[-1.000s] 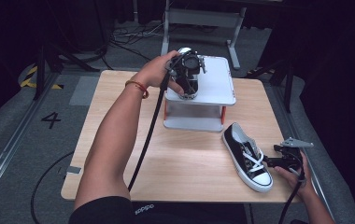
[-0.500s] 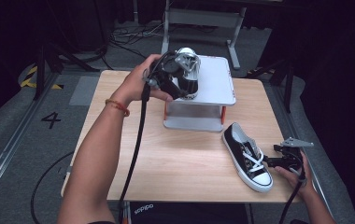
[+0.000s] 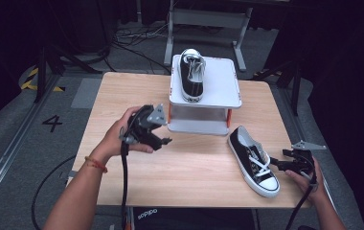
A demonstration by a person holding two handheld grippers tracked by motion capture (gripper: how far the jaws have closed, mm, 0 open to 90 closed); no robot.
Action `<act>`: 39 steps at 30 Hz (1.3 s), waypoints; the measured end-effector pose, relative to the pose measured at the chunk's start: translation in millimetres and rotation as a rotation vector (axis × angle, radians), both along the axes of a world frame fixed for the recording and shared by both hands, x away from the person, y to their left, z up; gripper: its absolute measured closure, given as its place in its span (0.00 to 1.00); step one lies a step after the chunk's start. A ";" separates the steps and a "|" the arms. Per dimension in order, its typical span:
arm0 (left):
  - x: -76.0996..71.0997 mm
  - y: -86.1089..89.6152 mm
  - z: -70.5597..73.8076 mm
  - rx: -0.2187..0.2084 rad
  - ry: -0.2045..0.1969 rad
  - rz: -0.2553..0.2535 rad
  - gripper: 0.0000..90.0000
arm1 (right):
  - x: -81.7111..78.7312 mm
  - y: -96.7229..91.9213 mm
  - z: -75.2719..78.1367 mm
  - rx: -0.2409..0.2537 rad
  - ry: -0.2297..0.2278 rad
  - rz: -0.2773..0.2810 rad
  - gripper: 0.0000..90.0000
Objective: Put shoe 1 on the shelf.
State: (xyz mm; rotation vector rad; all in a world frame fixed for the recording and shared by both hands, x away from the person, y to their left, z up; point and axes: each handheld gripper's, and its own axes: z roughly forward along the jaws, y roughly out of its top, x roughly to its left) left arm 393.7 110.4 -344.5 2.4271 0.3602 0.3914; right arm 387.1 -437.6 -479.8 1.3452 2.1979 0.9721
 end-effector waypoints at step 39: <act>-59.6 66.9 -137.9 -0.136 0.161 0.227 0.17 | 38.9 127.3 87.3 -0.026 0.055 0.257 0.54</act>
